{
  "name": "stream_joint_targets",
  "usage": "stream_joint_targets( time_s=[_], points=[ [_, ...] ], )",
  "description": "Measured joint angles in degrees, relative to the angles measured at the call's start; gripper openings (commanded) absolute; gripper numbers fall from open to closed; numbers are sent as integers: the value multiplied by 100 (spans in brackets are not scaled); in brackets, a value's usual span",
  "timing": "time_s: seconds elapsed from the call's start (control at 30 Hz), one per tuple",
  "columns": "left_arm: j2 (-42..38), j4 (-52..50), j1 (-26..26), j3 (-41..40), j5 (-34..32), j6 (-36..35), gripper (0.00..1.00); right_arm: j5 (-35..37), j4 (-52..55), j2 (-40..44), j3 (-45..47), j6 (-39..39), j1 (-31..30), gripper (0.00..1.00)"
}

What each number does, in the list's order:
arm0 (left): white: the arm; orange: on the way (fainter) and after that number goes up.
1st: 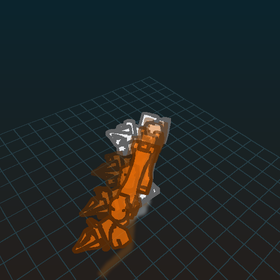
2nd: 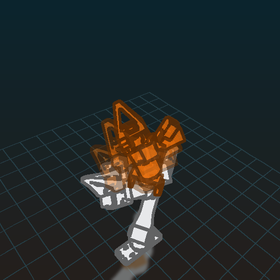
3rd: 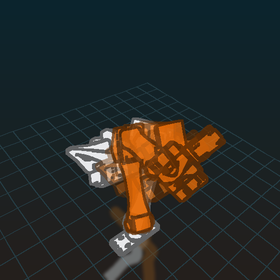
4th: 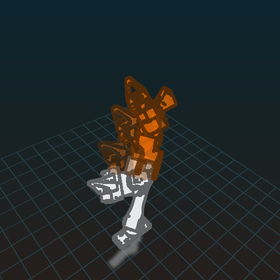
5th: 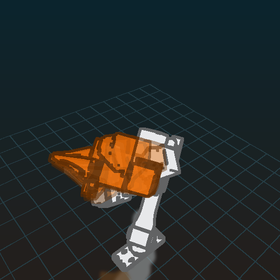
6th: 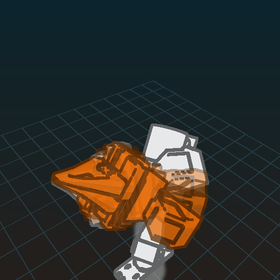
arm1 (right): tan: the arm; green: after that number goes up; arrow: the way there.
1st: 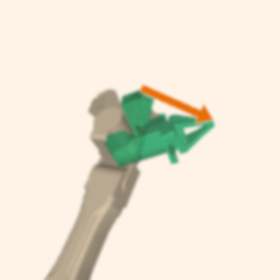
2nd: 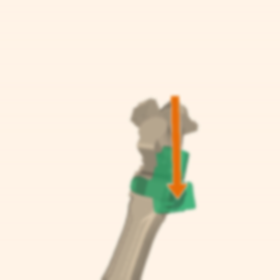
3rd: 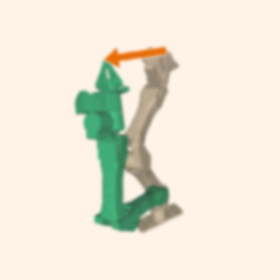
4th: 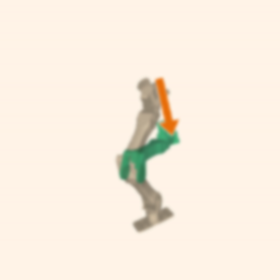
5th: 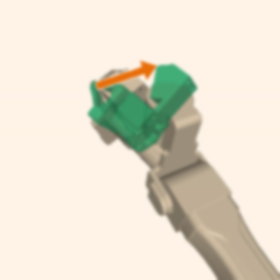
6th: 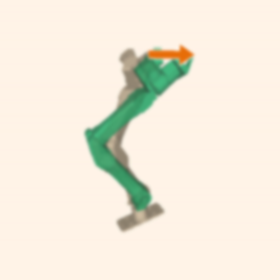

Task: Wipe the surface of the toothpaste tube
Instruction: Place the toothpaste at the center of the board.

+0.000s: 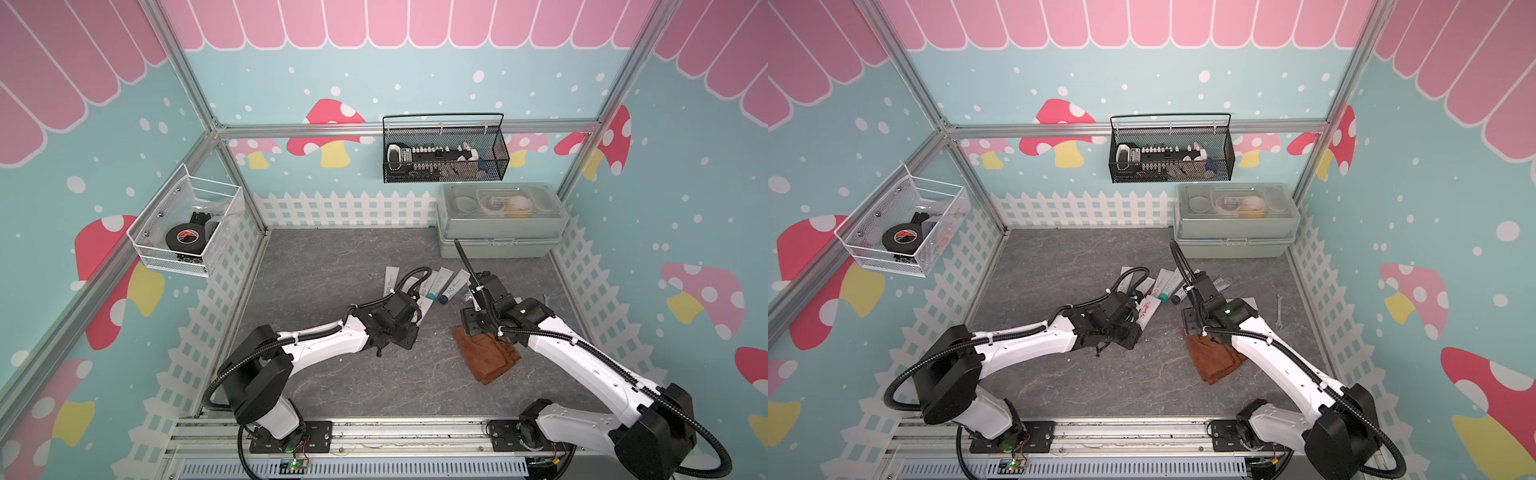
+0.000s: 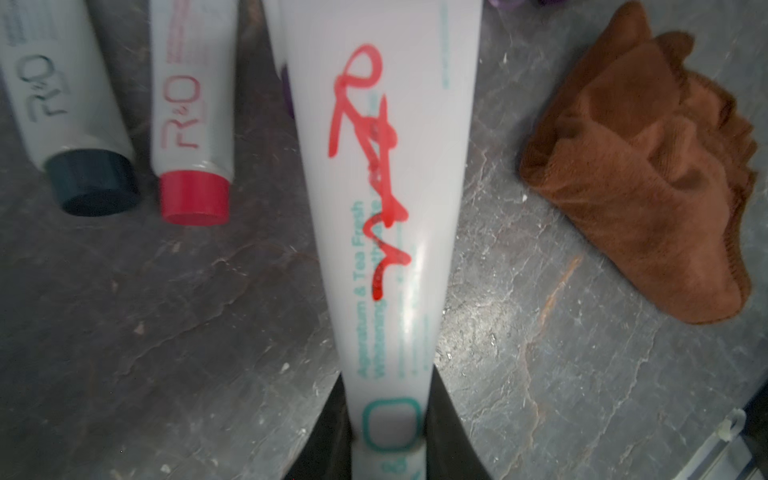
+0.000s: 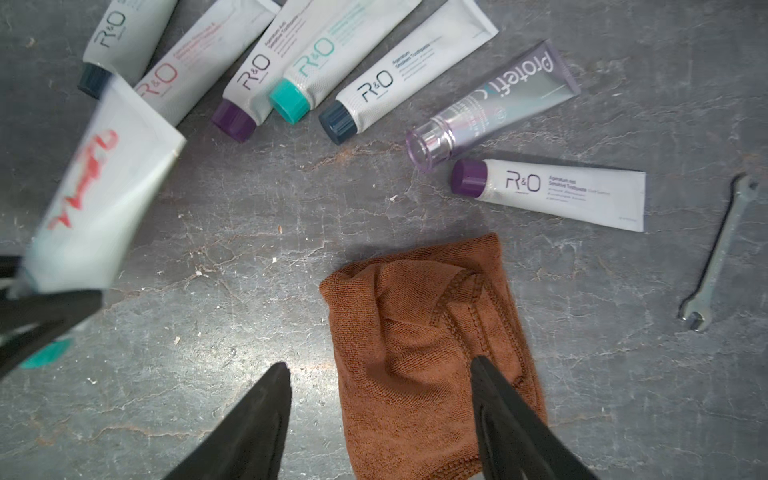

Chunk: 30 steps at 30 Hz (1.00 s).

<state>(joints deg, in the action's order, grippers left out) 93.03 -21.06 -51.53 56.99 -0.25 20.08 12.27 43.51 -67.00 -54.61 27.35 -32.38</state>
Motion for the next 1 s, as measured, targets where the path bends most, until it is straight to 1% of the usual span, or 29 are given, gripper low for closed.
stream_joint_targets(
  time_s=[0.23, 0.3, 0.37, 0.43, 0.53, 0.67, 0.77, 0.83, 1.0],
  points=[
    [769, 221, -787, -9, -2, -127, 24, 48, 17, 24, 103, 50, 20, 68],
    [887, 361, -916, 44, -48, -149, 30, 55, 13, 24, 138, 63, 20, 68],
    [968, 540, -949, 50, -76, -133, 38, 61, 4, 33, 199, 83, 20, 69],
    [1019, 741, -946, -4, -144, -83, 44, 61, 2, 81, 271, 96, 20, 72],
    [933, 1217, -946, -282, -264, 31, 49, 61, 4, 199, 352, 107, 20, 73],
    [560, 1969, -957, -1005, -426, 212, 52, 9, -35, 216, 378, 116, 20, 73],
    [225, 2535, -977, -1613, -522, 334, 53, -116, -107, 96, 413, 101, 20, 70],
    [98, 2817, -1014, -1878, -577, 378, 53, -212, -166, -39, 446, 94, 20, 69],
    [61, 3344, -1121, -2153, -616, 420, 52, -448, -313, -463, 468, 50, 20, 67]
  ],
)
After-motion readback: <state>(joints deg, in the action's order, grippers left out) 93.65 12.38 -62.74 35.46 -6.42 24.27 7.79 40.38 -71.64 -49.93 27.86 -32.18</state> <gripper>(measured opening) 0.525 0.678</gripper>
